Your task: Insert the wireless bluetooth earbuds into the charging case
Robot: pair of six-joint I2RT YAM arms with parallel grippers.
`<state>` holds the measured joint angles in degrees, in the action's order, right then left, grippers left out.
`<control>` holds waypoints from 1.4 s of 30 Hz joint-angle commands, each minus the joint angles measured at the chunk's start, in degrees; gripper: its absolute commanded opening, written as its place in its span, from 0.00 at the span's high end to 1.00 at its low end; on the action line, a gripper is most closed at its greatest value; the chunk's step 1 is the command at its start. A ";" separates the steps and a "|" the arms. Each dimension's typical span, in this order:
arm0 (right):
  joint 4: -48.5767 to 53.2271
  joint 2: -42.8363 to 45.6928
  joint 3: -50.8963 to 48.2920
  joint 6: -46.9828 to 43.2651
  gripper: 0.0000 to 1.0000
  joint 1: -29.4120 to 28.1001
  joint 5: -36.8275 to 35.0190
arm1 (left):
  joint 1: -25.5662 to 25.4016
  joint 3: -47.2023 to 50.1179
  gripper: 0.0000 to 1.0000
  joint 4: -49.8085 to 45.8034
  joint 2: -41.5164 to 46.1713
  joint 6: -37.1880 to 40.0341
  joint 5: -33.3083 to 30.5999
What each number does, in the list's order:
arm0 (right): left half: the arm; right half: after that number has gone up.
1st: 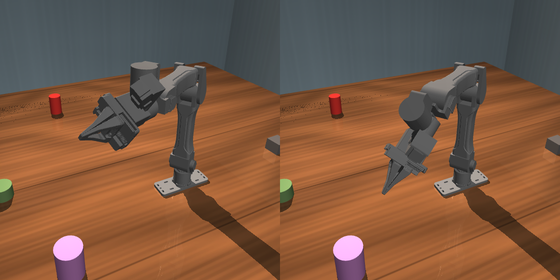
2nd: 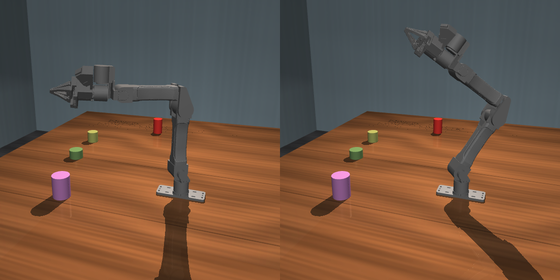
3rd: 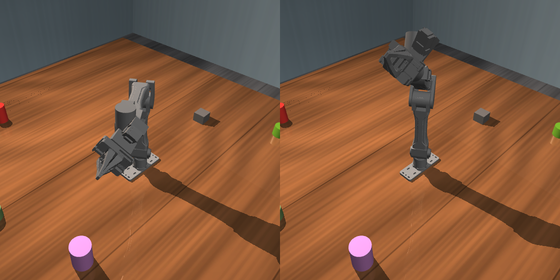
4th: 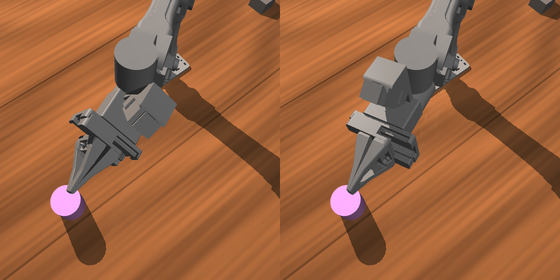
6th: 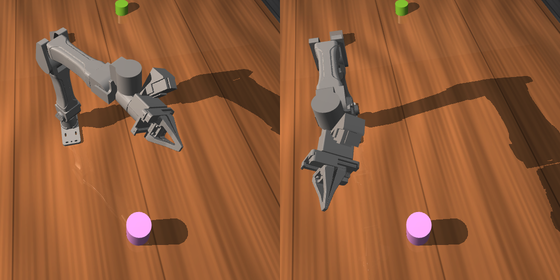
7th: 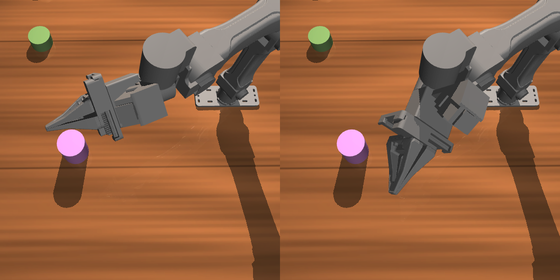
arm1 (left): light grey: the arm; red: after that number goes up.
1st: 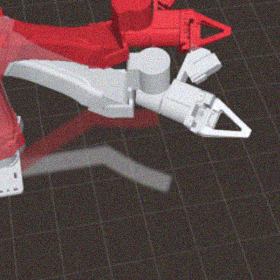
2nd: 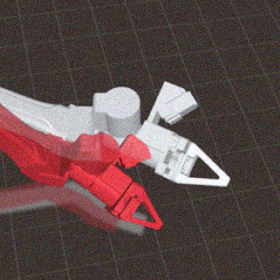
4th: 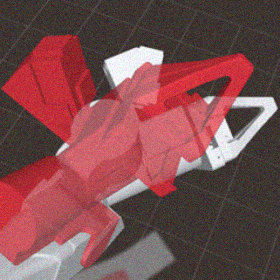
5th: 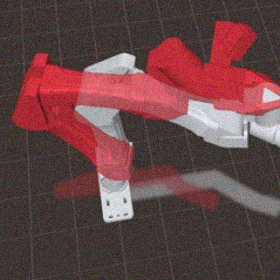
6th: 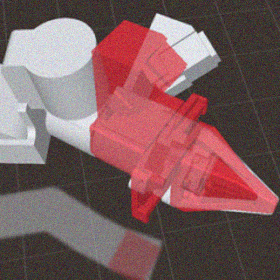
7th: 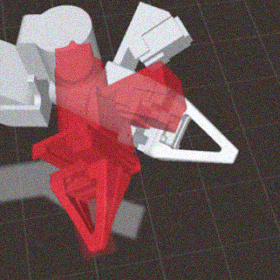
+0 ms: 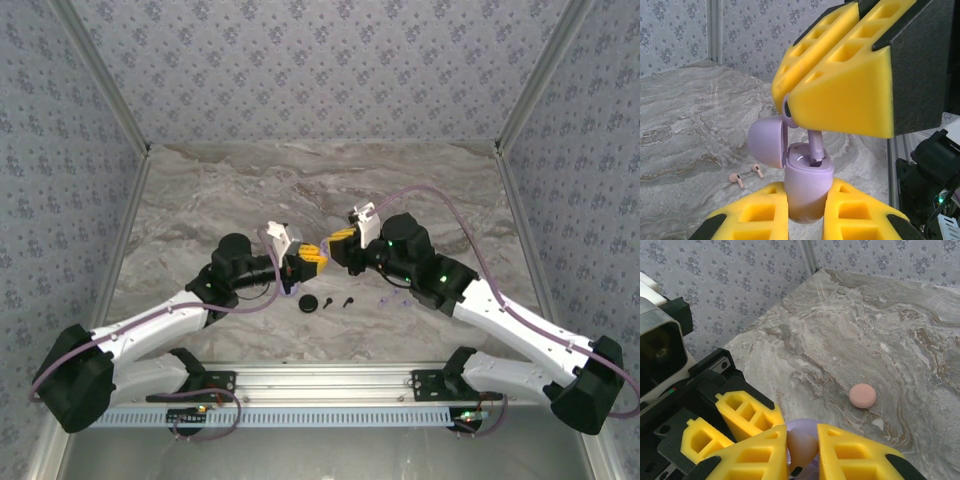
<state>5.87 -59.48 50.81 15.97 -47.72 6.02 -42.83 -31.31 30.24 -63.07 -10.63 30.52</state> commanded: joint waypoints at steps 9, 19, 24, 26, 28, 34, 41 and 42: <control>-1.07 -0.62 -1.23 -1.54 0.79 -0.75 0.13 | -0.32 -1.83 0.97 3.01 1.51 -1.07 -0.19; -1.60 -0.37 -1.38 -2.10 0.79 -1.14 -0.47 | -0.27 -1.94 0.97 3.34 1.37 -1.54 -0.28; -0.51 -0.88 -0.97 -2.80 0.78 -1.32 1.91 | -0.32 -1.93 0.97 3.60 1.28 -1.84 -0.72; -0.17 -0.90 -0.98 -2.95 0.77 -1.36 2.56 | -0.26 -1.81 0.97 3.86 1.22 -1.98 -0.82; -0.17 -0.96 -0.84 -3.21 0.76 -1.33 2.94 | -0.29 -1.92 0.97 4.05 1.13 -2.05 -0.84; 0.69 -1.16 1.42 -2.48 0.62 -0.67 4.47 | -0.33 -1.97 0.97 4.30 1.06 -2.02 -0.81; 2.84 -0.22 6.30 -0.04 0.47 1.47 6.45 | -0.28 -1.32 0.97 6.60 0.93 -2.63 -1.08; 3.67 -0.05 6.97 0.32 0.47 1.87 6.47 | -0.32 -1.08 0.97 7.37 0.97 -2.93 -1.22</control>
<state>7.11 -60.34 54.57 14.79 -46.83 10.74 -42.87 -31.31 32.86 -63.05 -12.56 29.67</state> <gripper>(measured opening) 0.532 0.146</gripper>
